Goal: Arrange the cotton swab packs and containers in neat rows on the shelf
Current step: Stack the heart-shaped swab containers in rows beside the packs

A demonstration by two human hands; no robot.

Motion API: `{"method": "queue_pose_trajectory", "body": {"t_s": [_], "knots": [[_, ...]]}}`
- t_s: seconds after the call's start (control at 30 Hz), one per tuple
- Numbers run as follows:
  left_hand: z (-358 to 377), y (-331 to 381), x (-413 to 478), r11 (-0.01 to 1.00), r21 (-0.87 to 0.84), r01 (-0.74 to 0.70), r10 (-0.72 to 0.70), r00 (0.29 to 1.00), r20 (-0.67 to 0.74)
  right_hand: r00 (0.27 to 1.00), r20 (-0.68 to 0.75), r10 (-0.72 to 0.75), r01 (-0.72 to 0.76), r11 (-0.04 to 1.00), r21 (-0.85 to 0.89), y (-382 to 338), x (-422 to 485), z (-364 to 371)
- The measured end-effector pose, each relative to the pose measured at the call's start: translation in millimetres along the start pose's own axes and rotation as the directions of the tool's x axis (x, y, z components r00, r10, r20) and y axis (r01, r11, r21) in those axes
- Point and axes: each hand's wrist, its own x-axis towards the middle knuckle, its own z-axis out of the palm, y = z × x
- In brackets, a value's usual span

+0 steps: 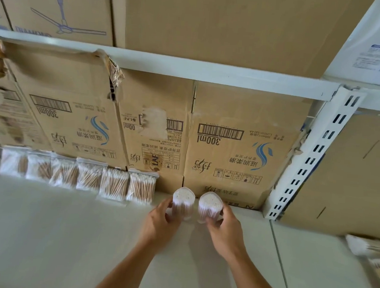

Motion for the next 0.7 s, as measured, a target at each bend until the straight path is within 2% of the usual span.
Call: {"method": "queue_pose_trajectory", "body": {"t_s": [0.23,0.47,0.6,0.7], "knots": [[-2,3,10,0.998,-0.016,0.055,-0.054,0.997,0.049,0.996,-0.076,0.039,-0.045,0.996,-0.081,-6,8,1],[-1,2,10,0.983,-0.131,0.131,-0.139,0.988,-0.061,0.986,-0.156,0.059,-0.076,0.991,-0.108,-11,7,8],[1,2,9,0.985,-0.108,0.134,-0.144,0.985,-0.093,0.996,-0.076,0.047,-0.053,0.995,-0.079,-9,10,8],[2,1,9,0.993,-0.088,0.078,-0.086,0.993,-0.087,1.000,0.004,0.014,-0.014,1.000,0.003,-13,11,2]]}}
